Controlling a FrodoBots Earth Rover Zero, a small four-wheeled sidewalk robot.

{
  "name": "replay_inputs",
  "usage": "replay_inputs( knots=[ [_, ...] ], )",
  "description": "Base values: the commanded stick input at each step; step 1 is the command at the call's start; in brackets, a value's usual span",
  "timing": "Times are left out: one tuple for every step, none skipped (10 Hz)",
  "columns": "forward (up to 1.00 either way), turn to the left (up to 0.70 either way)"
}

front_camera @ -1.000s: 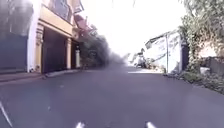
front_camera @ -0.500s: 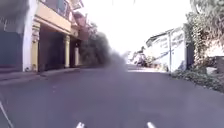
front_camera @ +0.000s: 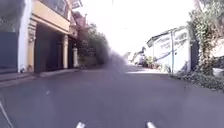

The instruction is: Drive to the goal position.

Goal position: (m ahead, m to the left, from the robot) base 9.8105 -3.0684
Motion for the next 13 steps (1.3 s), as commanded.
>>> replay_inputs(
  knots=[
    [0.7,0.0],
    [0.7,0.0],
    [0.7,0.0],
    [0.7,0.0],
    [0.7,0.0],
    [0.7,0.0],
    [0.7,0.0],
    [0.7,0.0],
    [0.7,0.0],
    [0.7,0.0],
    [0.7,0.0],
    [0.7,-0.13],
    [0.7,-0.28]
  ],
)
